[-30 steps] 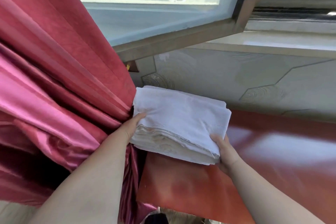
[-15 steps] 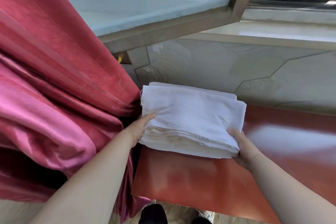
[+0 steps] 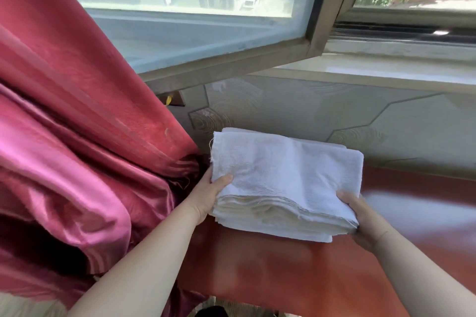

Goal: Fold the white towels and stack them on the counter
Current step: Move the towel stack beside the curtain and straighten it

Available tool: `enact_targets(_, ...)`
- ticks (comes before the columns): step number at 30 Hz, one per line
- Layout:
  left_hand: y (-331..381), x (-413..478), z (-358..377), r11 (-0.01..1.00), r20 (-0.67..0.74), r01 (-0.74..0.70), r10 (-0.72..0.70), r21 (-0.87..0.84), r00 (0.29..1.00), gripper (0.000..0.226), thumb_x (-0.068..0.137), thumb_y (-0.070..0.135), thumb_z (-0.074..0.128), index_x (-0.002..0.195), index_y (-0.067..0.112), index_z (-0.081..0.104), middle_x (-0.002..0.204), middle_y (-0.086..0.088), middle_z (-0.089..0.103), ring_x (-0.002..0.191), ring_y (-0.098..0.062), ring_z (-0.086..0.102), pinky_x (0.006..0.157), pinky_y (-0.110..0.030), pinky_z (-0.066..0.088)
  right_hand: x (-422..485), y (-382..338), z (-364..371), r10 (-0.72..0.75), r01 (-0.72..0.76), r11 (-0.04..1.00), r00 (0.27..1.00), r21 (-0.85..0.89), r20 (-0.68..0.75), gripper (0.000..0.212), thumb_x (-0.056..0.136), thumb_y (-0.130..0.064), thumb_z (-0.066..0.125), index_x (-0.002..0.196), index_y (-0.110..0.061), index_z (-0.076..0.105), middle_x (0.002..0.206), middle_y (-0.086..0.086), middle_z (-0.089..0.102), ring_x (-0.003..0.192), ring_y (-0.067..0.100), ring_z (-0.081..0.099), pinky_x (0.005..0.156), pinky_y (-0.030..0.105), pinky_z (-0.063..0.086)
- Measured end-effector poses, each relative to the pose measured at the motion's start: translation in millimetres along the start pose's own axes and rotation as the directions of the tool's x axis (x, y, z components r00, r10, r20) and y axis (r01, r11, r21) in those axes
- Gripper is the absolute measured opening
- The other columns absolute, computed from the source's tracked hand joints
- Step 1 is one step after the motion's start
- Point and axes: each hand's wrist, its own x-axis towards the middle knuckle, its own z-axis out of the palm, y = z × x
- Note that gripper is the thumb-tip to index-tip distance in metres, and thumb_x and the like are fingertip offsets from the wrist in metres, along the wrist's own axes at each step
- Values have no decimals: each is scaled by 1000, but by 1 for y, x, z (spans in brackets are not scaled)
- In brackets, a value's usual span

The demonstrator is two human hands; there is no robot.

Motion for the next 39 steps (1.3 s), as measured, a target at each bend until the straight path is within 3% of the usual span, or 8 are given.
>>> enact_targets(12,-10,7,-8,994,-6,55,-56,-97,998,62,87,40,77,143,29,54,130,-4,71,119,-25,68,102,-44,53,6,6,0,86,-83,996,994,46,-63,79,69,-47,88,139,-33,54,132,6,69,116,29,69,77,38,61)
enact_targets(20,-23,2,-3,989,4,144,-144,22,990,68,79,49,76,142,36,52,126,4,73,112,-15,71,107,-44,50,5,17,-11,188,-185,982,977,41,-102,88,66,-50,86,143,-25,53,132,8,69,115,30,69,73,38,61)
enact_targets(25,-6,-6,-5,902,-189,-116,210,415,959,86,78,50,74,154,40,35,157,4,45,142,-11,44,119,-39,35,-3,-14,-1,135,-170,972,969,-164,-205,80,73,-38,76,146,-25,46,134,9,67,109,34,70,81,49,59)
enact_targets(28,6,-14,24,519,-165,-251,627,817,761,78,85,57,54,156,39,27,169,6,14,155,-14,13,125,-37,13,-9,-33,25,-360,-66,704,825,-707,-435,80,83,-39,54,157,-27,25,155,7,41,136,29,45,112,49,41)
enact_targets(30,15,-9,59,184,103,-328,714,926,692,68,90,56,48,154,38,31,170,3,10,157,-18,5,126,-42,4,-15,-35,58,-725,135,214,686,-967,-64,72,87,-46,50,154,-25,33,155,9,38,143,30,34,118,47,29)
enact_targets(32,18,1,90,-33,295,-336,568,941,769,68,94,61,36,157,41,25,172,4,4,158,-21,-5,126,-51,-5,-9,-30,87,-684,177,-163,689,-971,241,70,92,-58,40,154,-28,37,160,9,35,149,35,27,121,54,17)
enact_targets(35,13,20,99,-139,269,-242,240,960,933,75,93,73,20,159,47,-2,171,11,-15,156,-23,-22,119,-61,-19,11,-18,88,-383,109,-238,903,-965,197,77,91,-76,11,161,-43,9,172,-6,-1,157,27,-8,125,54,-6)
enact_targets(39,18,41,85,-209,269,-235,154,949,951,87,80,89,13,155,54,-14,167,18,-25,153,-26,-30,114,-65,-23,36,-21,59,-346,78,-255,923,-964,167,83,86,-85,7,159,-47,-3,170,-13,-10,156,22,-18,123,51,-14)
